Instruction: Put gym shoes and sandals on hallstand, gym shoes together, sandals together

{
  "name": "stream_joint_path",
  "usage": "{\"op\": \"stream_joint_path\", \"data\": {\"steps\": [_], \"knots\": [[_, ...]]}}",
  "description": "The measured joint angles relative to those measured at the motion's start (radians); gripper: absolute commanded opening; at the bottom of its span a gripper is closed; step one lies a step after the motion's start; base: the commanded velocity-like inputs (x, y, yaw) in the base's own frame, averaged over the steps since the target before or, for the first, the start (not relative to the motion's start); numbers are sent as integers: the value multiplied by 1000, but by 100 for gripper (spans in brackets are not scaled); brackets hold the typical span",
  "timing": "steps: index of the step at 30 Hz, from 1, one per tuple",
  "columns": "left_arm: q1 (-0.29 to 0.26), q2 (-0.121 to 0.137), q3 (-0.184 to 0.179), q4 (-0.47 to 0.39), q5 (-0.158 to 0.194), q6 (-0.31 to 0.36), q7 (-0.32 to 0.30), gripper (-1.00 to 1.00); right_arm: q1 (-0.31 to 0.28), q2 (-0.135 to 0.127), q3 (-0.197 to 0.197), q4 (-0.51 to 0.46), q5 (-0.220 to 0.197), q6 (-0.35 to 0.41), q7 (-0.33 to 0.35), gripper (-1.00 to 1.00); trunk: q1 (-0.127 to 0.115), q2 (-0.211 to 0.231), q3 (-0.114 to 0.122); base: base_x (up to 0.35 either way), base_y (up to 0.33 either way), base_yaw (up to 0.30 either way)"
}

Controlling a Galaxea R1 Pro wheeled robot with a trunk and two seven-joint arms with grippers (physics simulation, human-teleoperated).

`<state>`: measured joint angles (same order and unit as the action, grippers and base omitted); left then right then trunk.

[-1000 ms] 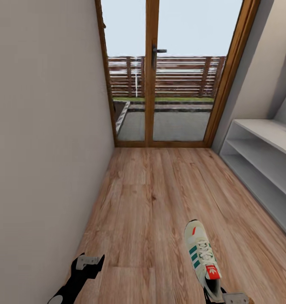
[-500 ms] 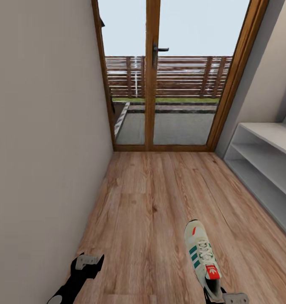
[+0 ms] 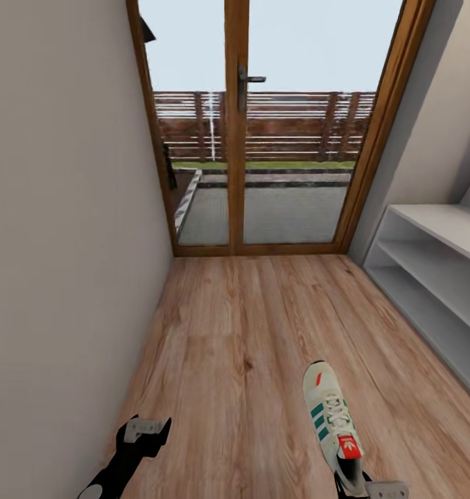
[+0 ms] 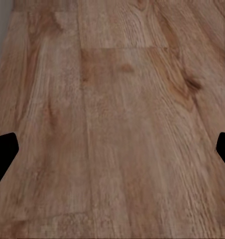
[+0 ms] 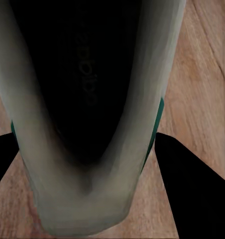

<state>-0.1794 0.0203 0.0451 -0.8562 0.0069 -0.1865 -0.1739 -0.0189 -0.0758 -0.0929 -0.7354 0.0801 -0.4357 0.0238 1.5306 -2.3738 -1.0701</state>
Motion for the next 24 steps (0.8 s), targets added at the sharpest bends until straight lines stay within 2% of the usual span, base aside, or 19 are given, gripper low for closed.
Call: {"op": "stream_joint_path", "data": {"steps": [24], "knots": [[0,2,3,0,1,0,-2,100,0,0,0,0,1,0,0,-100,0,0,0,338,-25,-298]]}}
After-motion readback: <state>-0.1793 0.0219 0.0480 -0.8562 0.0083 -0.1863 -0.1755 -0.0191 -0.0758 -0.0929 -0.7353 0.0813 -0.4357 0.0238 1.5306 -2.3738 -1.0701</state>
